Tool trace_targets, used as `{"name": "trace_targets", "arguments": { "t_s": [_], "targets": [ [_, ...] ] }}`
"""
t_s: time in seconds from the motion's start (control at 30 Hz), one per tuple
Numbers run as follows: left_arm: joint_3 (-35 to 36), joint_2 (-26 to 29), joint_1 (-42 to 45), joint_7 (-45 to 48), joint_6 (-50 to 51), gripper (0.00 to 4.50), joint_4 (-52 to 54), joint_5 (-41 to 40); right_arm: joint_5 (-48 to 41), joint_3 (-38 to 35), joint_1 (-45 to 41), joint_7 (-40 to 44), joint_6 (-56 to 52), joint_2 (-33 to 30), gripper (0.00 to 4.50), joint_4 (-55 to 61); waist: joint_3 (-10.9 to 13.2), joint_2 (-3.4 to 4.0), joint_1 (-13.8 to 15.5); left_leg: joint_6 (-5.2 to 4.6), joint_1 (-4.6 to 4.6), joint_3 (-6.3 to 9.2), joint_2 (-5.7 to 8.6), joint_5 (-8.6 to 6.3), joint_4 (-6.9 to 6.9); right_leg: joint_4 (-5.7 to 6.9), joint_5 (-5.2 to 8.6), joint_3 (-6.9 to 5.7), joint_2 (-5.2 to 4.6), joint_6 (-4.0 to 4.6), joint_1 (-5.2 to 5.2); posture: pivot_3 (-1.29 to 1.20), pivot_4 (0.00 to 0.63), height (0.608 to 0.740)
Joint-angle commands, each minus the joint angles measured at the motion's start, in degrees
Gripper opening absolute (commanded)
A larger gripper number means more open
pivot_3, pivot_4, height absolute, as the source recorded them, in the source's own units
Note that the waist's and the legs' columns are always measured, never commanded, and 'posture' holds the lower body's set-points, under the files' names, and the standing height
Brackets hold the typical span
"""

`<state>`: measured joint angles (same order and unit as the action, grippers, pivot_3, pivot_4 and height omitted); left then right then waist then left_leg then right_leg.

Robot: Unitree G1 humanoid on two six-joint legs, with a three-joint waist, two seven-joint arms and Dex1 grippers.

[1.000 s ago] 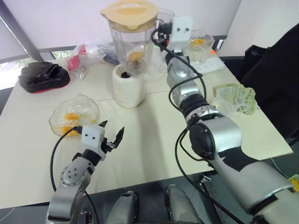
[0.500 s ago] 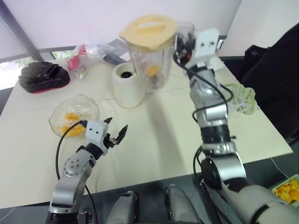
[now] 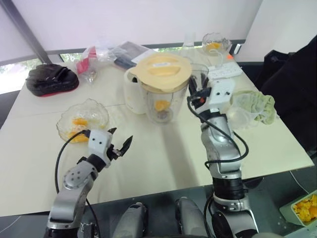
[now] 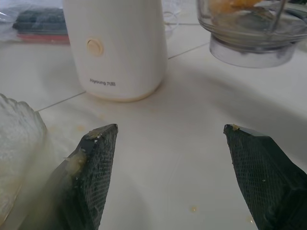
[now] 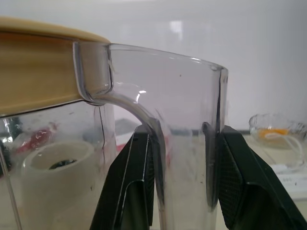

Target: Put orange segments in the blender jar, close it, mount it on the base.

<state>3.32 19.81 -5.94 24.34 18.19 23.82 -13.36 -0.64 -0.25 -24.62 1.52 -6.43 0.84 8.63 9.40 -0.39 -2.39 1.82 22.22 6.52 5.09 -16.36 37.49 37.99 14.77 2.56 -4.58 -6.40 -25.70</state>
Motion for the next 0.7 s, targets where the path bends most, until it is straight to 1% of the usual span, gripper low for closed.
{"name": "trace_targets", "arguments": {
  "t_s": [0.03, 0.1, 0.2, 0.3, 0.43, 0.57, 0.67, 0.7],
  "targets": [
    [1.4, 0.8, -0.3, 0.6, 0.2, 3.65, 2.9, -1.5, 1.6, 1.0, 1.2, -1.4, 9.3, 0.9, 1.48, -2.9, 0.0, 0.00, 0.0, 0.00, -0.01, 0.01, 0.00, 0.00, -0.01, 0.00, 0.00, 0.00, 0.00, 0.00, 0.01, 0.00, 0.150, 0.740],
    [1.4, 1.3, -0.3, 0.7, 0.5, 3.65, 3.0, -1.7, 2.6, 1.5, 2.6, -1.9, 13.5, 1.1, 1.48, -6.8, 0.0, 0.00, 0.0, 0.00, -0.02, 0.01, -0.01, 0.00, -0.01, 0.00, 0.00, -0.01, 0.01, 0.00, 0.01, 0.00, 0.150, 0.740],
    [1.4, 1.8, 0.1, 0.8, 0.9, 3.65, 3.1, -1.9, 4.1, 1.6, 4.7, -3.0, 20.1, 0.8, 1.48, -16.0, 0.0, 0.00, -0.1, 0.01, -0.04, 0.00, -0.01, 0.00, -0.01, 0.00, 0.00, -0.01, 0.01, 0.00, 0.03, 0.00, 0.150, 0.740],
    [1.4, 2.1, 0.2, 0.8, 1.2, 3.65, 3.3, -2.1, 4.1, 1.2, 4.4, -3.5, 25.0, 1.0, 1.48, -21.9, 0.0, 0.00, -0.1, 0.01, -0.18, 0.00, -0.01, 0.00, -0.03, -0.01, 0.00, -0.01, 0.02, 0.00, 0.15, 0.00, 0.150, 0.740],
    [1.3, 2.4, 0.5, 0.9, 1.4, 3.65, 3.4, -2.2, 3.7, -0.3, 1.3, -5.3, 28.5, 0.9, 1.48, -28.9, 0.0, 0.00, -0.1, -0.25, -0.93, -0.04, -0.03, -0.15, -0.25, -0.10, 0.01, 0.02, 0.06, 0.01, 0.81, 0.00, 0.150, 0.740],
    [1.0, 2.5, 0.6, 0.9, 1.4, 3.65, 3.3, -2.2, 3.3, -0.3, 0.2, -5.2, 29.6, 1.0, 1.48, -31.5, 0.0, -0.01, 0.0, -0.25, -0.96, 0.02, -0.04, -0.14, -0.22, -0.12, 0.01, 0.01, 0.08, 0.02, 0.91, 0.00, 0.150, 0.740],
    [0.6, 2.4, 0.7, 0.9, 1.3, 3.70, 3.2, -2.1, 3.1, 0.1, 1.3, -4.8, 28.9, 1.2, 2.52, -30.3, 0.0, -0.01, -0.1, -0.21, -0.96, 0.01, -0.03, -0.12, -0.21, -0.13, 0.01, 0.01, 0.06, 0.01, 0.91, 0.00, 0.150, 0.740],
    [0.5, 2.4, 0.7, 0.9, 1.2, 3.70, 3.2, -2.1, 3.4, 0.4, 1.9, -4.8, 28.6, 1.2, 3.02, -29.5, 0.0, -0.01, -0.1, -0.18, -0.96, 0.02, -0.03, -0.11, -0.22, -0.13, 0.01, 0.01, 0.06, 0.01, 0.91, 0.00, 0.150, 0.740]
  ]
}}
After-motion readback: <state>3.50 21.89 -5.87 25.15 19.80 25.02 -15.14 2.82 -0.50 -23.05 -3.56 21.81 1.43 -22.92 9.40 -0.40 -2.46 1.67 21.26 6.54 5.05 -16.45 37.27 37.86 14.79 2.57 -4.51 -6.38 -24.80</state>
